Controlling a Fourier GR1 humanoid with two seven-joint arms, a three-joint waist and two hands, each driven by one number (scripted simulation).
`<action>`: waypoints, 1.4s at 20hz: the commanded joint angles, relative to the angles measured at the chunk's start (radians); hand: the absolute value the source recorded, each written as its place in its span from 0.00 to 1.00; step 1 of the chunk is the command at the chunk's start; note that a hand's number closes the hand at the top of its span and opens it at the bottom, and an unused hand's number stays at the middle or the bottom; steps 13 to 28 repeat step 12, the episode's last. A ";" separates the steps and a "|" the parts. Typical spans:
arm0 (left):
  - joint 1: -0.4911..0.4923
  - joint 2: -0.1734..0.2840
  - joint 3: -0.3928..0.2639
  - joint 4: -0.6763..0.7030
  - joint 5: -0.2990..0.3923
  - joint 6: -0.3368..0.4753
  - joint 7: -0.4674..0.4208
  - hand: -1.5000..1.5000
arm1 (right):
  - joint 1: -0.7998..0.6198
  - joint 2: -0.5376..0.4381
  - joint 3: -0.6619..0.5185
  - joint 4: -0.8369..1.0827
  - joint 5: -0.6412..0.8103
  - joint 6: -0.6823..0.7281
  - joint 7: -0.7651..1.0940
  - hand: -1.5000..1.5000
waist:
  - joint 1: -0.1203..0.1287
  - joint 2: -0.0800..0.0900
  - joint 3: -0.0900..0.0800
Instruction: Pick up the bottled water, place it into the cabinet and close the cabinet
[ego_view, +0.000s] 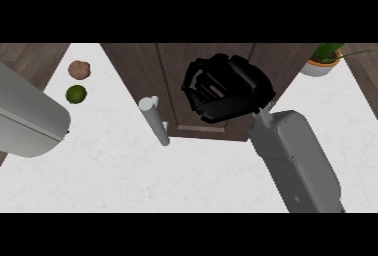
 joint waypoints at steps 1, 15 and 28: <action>-0.023 -0.015 0.023 0.017 0.008 -0.075 -0.003 0.00 | -0.143 0.011 -0.042 0.148 0.006 -0.018 0.031 1.00 | 0.006 0.018 -0.009; -0.034 -0.037 0.044 -0.026 0.055 -0.082 0.084 0.00 | -0.225 0.037 -0.023 0.228 -0.095 0.007 0.008 1.00 | 0.027 0.022 -0.008; -0.034 -0.037 0.044 -0.026 0.055 -0.082 0.084 0.00 | -0.225 0.037 -0.023 0.228 -0.095 0.007 0.008 1.00 | 0.027 0.022 -0.008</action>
